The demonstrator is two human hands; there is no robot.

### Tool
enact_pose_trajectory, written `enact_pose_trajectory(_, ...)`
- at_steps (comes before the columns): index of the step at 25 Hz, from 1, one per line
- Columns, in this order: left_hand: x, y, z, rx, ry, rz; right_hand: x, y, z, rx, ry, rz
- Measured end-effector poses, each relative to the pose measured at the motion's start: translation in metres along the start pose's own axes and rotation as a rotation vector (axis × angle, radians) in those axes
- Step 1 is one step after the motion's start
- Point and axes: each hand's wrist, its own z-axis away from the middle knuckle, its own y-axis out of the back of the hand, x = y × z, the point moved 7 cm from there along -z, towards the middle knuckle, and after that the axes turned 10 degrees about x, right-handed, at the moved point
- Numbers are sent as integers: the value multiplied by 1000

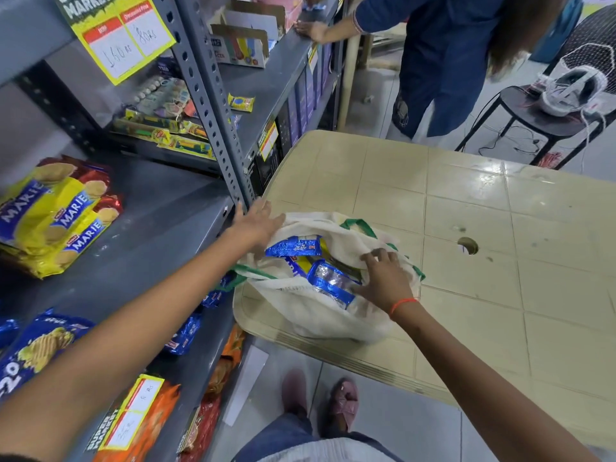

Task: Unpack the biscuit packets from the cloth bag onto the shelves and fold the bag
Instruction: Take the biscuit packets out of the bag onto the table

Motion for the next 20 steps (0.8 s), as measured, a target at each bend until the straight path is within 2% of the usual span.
enact_pose_trajectory(1, 19, 9, 1, 98, -78, 35, -7, 6, -4, 72, 30, -99)
enact_pose_trajectory(3, 58, 19, 8, 282, -327, 115, -17, 2, -7, 33, 50, -209)
enact_pose_trajectory(4, 72, 16, 11, 290, -427, 151, -18, -6, -6, -41, 44, -202)
enact_pose_trajectory(6, 81, 3, 8, 262, -503, 124, -12, -25, -1, -187, -7, -81)
enact_pose_trajectory(9, 76, -14, -11, 258, -502, -19, 7, -44, 8, -327, -106, 111)
enact_pose_trajectory(12, 57, -27, -30, 185, -449, -158, 16, -48, 10, -347, -142, 124)
enact_pose_trajectory(16, -2, -26, -50, 90, -283, -307, 21, -41, 4, -251, -119, 175)
enact_pose_trajectory(18, -18, -28, -52, 46, -217, -297, 21, -39, 3, -174, -76, 190)
enact_pose_trajectory(20, -18, -42, -47, -4, -203, -293, 20, -43, 7, -171, -56, 187)
